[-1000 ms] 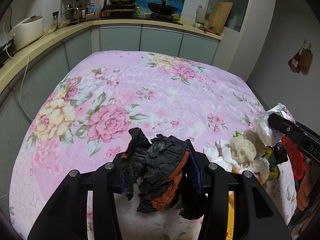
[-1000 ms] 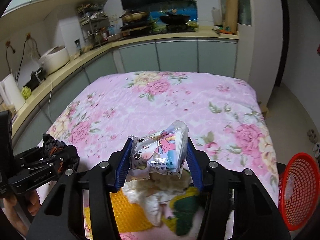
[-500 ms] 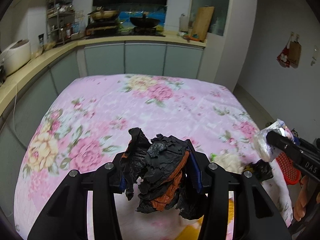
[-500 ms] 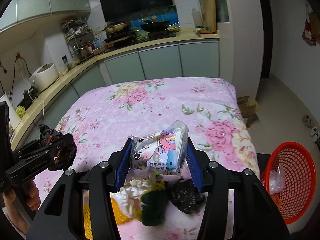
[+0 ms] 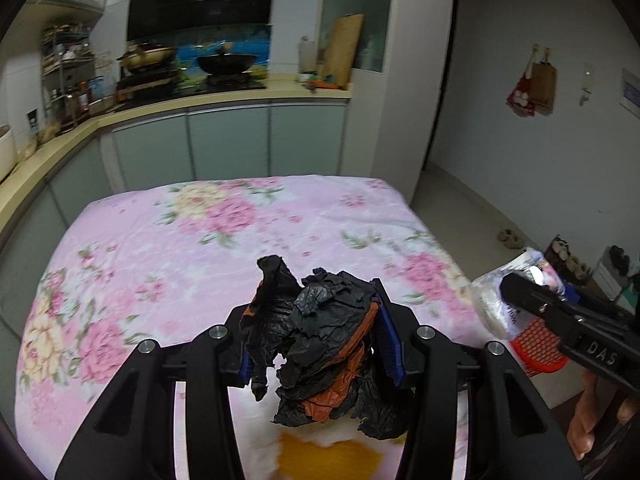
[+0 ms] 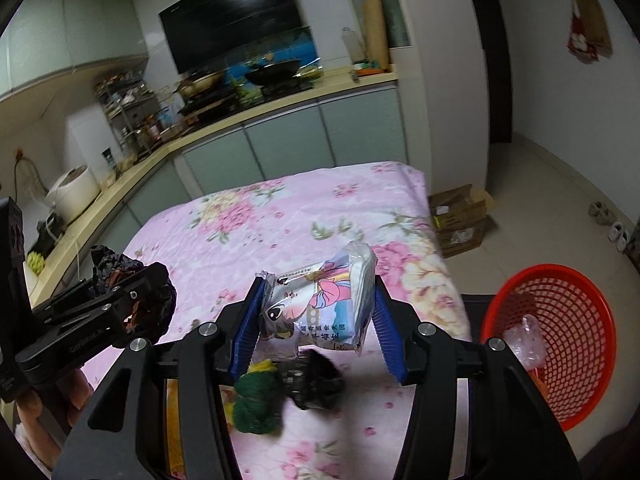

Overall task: Collect trash
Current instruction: 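Carry the black bag and snack wrapper in both tools to the wastebasket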

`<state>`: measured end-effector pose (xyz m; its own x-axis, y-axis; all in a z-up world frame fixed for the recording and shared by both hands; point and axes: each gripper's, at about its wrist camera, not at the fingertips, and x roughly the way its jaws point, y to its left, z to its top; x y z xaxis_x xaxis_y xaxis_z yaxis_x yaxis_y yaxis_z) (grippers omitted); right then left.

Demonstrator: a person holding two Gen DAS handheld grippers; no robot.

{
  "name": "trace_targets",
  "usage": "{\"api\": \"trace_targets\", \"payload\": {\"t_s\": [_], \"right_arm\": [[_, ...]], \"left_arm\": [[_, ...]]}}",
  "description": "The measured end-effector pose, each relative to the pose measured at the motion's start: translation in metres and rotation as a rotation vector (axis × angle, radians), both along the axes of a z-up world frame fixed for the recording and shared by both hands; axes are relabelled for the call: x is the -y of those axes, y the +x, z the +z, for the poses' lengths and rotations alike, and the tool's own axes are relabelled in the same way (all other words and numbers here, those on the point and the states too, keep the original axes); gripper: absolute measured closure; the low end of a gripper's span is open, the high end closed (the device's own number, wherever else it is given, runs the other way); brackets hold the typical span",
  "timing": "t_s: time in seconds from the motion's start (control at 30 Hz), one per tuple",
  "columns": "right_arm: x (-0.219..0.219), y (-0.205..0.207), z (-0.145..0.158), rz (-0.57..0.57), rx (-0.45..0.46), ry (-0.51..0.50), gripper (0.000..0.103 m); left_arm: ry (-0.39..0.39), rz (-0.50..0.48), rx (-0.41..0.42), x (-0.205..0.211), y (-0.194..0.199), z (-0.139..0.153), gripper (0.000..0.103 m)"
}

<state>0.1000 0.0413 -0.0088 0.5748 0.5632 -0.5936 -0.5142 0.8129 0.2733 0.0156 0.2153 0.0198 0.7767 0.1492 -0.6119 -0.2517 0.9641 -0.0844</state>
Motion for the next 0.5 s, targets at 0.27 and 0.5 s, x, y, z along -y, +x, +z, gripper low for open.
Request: {"api": "trace_targets", "payload": {"t_s": [0.27,0.5], "right_arm": [[0.042,0.01,0.003,-0.096,0.002,0.011,0.053],[0.081,0.02,-0.001,-0.181,-0.012,0.022,0.053]], "left_arm": [[-0.008,-0.106,0.003,0.045,0.034,0.003,0.057],[-0.012,-0.184,-0.021,0.08,0.059,-0.003,0.057]]}}
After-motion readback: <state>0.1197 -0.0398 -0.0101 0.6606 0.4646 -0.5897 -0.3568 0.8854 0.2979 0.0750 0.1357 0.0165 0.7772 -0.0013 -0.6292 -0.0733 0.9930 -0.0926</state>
